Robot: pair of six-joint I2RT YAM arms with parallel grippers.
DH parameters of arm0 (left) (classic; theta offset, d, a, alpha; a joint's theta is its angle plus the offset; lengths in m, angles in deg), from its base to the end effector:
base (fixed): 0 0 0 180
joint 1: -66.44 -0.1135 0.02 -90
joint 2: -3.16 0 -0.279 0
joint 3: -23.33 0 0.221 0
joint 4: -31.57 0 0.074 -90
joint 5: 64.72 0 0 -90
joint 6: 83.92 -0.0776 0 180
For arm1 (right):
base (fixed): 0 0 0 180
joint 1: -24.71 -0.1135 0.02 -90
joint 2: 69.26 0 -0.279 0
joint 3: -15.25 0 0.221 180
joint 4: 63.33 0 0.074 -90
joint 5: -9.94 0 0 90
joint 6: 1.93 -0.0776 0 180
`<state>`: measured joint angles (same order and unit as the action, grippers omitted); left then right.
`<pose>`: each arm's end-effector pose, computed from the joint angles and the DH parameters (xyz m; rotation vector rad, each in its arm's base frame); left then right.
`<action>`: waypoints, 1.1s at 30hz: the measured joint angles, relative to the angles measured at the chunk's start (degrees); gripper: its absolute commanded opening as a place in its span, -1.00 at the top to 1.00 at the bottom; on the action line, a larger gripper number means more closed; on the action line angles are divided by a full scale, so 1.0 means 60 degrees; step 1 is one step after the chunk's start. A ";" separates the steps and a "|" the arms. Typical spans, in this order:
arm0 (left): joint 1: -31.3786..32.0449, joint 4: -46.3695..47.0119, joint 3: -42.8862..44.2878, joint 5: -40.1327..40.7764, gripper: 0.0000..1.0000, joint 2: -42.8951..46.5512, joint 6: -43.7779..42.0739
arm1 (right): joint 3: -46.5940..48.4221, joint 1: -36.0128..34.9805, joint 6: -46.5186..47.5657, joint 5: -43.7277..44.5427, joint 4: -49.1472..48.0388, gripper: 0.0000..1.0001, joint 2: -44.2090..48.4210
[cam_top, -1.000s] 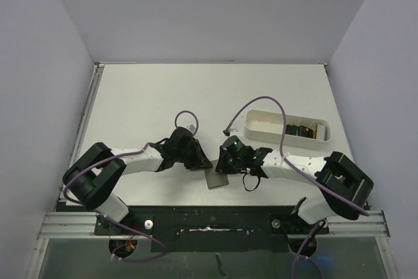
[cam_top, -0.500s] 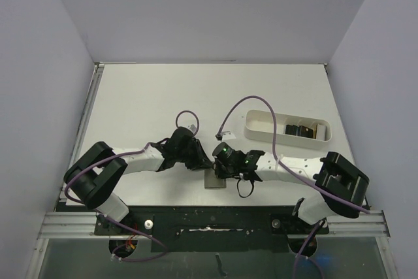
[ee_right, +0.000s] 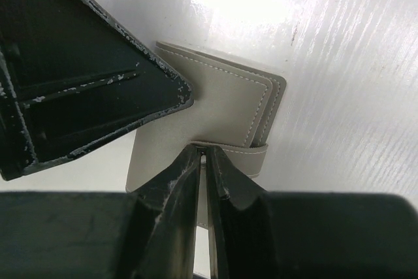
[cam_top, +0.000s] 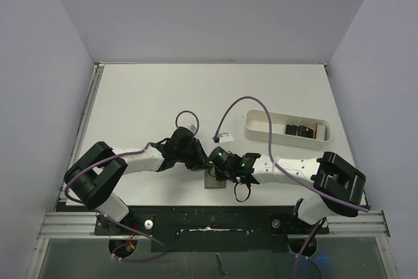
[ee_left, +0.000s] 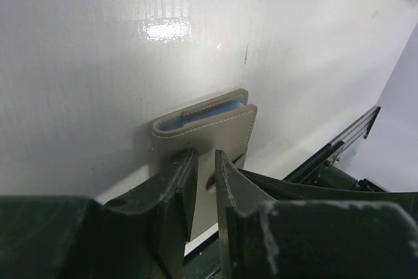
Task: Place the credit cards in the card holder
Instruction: Close the card holder at the center of the board.
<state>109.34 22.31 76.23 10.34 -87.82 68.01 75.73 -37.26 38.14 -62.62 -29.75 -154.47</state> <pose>0.2059 -0.2187 0.1466 -0.3091 2.6784 -1.0486 0.1499 0.2320 0.1731 -0.1577 2.5576 0.3822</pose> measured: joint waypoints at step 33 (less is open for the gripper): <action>-0.0051 -0.3574 0.1045 0.3005 -0.39 0.4105 -0.1450 | -0.1293 0.0018 -0.0729 0.0495 0.0696 -0.88 0.2940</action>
<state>109.03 0.87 82.50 28.37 -63.19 59.31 67.97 -37.15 33.77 -59.65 -25.58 -136.83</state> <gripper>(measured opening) 0.676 0.735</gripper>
